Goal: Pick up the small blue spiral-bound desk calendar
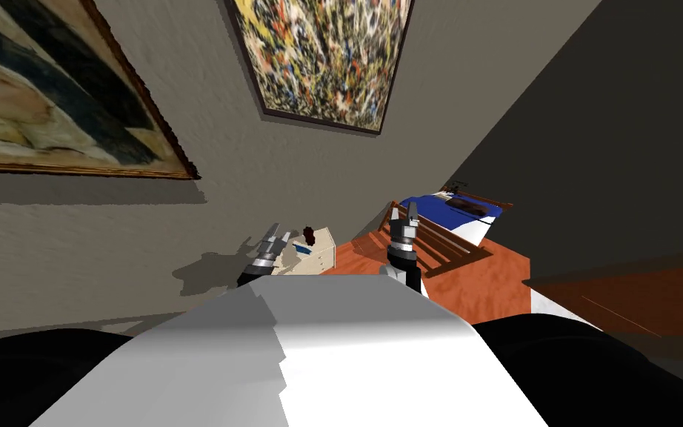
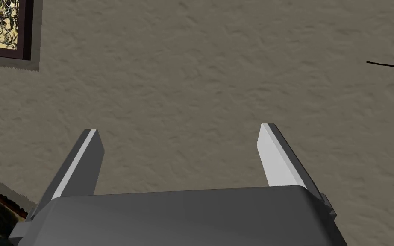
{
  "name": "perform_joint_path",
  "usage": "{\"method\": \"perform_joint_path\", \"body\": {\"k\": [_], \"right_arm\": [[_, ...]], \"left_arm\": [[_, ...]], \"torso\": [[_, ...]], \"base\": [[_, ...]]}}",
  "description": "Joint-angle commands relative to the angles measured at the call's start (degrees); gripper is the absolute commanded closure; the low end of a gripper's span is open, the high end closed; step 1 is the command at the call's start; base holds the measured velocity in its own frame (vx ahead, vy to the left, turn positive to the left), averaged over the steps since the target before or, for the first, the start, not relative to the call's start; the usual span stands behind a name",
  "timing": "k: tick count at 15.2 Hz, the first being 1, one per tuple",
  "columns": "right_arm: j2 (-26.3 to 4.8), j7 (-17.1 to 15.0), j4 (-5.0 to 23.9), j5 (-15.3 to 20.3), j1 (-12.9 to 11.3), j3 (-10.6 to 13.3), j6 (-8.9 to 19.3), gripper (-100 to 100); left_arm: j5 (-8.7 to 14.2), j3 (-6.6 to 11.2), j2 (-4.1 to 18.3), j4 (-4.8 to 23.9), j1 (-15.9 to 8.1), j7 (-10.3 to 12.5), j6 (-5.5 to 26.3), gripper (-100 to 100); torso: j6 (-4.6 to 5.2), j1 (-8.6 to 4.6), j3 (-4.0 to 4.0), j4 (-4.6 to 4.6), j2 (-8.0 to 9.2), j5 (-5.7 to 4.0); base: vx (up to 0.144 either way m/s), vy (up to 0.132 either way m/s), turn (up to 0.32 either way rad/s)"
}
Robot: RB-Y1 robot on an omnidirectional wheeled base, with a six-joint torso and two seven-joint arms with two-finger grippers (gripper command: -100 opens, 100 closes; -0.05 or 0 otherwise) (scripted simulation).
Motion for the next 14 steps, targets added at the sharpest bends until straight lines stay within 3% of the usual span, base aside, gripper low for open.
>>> {"method": "perform_joint_path", "body": {"k": [1,2,4,5,6,7,9,12,14], "right_arm": [[0.00,0.00,0.00,0.00,0.00,0.00,0.00,0],[0.00,0.00,0.00,0.00,0.01,0.00,0.00,0],[0.00,0.00,0.00,0.00,0.01,0.00,0.00,0],[0.00,0.00,0.00,0.00,0.01,-0.01,0.00,0],[0.00,0.00,0.00,0.00,0.00,0.00,0.00,0],[0.00,0.00,0.00,0.00,0.01,0.00,0.00,0],[0.00,0.00,0.00,0.00,0.00,0.00,0.00,0],[0.00,0.00,0.00,0.00,0.00,0.00,0.00,0],[0.00,0.00,0.00,0.00,0.01,-0.01,0.00,0]], "left_arm": [[-0.59,-0.44,0.90,0.52,1.11,2.57,0.43,-100],[-1.20,-0.70,2.29,1.59,2.25,3.98,0.90,-100],[-1.20,-0.70,2.29,1.59,2.25,5.30,0.90,-100],[-1.83,-0.97,3.72,2.72,3.42,7.36,1.39,-100],[-1.83,-0.97,3.72,2.72,3.42,8.10,1.39,-100],[-2.47,-1.25,5.19,3.90,4.62,9.43,1.90,-100],[-2.47,-1.25,5.19,3.90,4.62,10.97,1.90,-100],[-3.78,-1.82,8.24,6.44,7.05,15.24,2.97,-100],[-3.78,-1.82,8.24,6.44,7.05,16.87,2.97,-100]], "torso": [[0.00,0.00,0.00,0.00,0.00,0.00],[-0.02,0.00,0.00,0.00,0.00,0.00],[-0.03,0.00,-0.01,0.00,-0.02,0.00],[-0.05,0.02,0.00,0.00,0.00,0.00],[-0.01,0.01,0.00,0.00,0.00,0.00],[-0.02,0.01,0.00,0.00,0.00,0.00],[-0.02,-0.01,-0.01,0.00,-0.02,-0.01],[-0.02,0.02,0.00,0.00,0.00,0.00],[-0.03,0.00,0.00,0.00,0.00,-0.01]], "base": [[0.022,-0.028,-0.218],[0.028,-0.032,-0.266],[0.023,-0.021,-0.139],[0.021,-0.028,-0.220],[0.022,-0.027,-0.229],[0.028,-0.035,-0.289],[0.024,-0.022,-0.162],[0.025,-0.025,-0.247],[0.022,-0.022,-0.144]]}}
